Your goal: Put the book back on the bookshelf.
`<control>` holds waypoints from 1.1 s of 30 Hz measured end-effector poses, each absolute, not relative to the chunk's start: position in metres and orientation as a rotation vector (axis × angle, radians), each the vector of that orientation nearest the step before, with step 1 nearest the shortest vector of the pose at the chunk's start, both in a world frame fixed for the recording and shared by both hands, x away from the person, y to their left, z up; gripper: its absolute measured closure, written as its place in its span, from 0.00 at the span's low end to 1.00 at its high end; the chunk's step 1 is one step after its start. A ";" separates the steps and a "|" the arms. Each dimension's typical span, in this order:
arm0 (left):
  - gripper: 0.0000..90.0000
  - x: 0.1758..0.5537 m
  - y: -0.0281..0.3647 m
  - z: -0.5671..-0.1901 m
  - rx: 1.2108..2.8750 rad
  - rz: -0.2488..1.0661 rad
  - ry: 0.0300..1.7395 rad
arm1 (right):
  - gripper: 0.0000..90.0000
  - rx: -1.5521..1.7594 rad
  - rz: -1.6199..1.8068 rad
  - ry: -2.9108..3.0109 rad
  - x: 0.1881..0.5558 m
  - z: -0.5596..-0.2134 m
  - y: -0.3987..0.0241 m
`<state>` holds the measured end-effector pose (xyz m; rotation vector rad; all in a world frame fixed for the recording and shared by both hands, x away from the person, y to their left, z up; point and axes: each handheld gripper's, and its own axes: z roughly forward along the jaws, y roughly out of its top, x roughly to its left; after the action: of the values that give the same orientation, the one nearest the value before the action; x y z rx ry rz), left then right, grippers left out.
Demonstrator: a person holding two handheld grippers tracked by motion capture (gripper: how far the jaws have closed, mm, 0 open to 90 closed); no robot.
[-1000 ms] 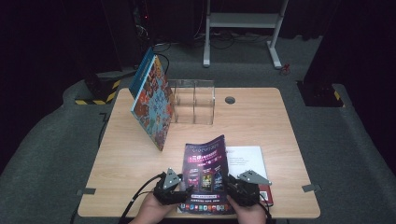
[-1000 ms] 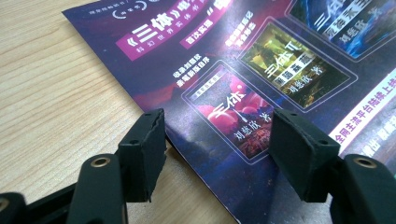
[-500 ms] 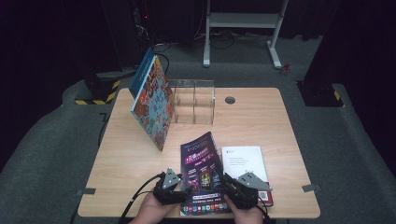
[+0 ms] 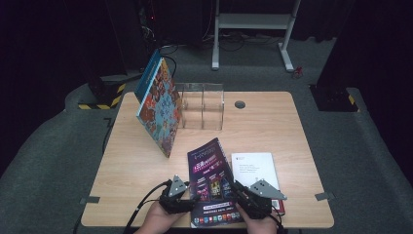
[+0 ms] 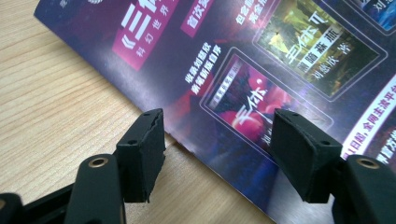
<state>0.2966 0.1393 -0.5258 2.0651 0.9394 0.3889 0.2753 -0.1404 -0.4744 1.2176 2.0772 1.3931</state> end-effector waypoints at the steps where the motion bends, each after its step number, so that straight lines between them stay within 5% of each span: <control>1: 0.40 0.297 0.139 -0.526 2.065 0.388 0.940 | 0.93 1.216 1.394 2.077 0.276 -0.475 -0.141; 19: 0.41 0.298 0.140 -0.526 2.060 0.441 0.985 | 0.84 1.408 1.315 2.126 0.278 -0.489 -0.150; 33: 0.42 0.298 0.140 -0.525 2.061 0.459 0.982 | 0.59 1.463 1.262 2.143 0.292 -0.490 -0.152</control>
<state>0.2982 0.1399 -0.5255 2.0607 0.9825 0.4585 0.2923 -0.1522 -0.4896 1.4628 2.1431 1.2623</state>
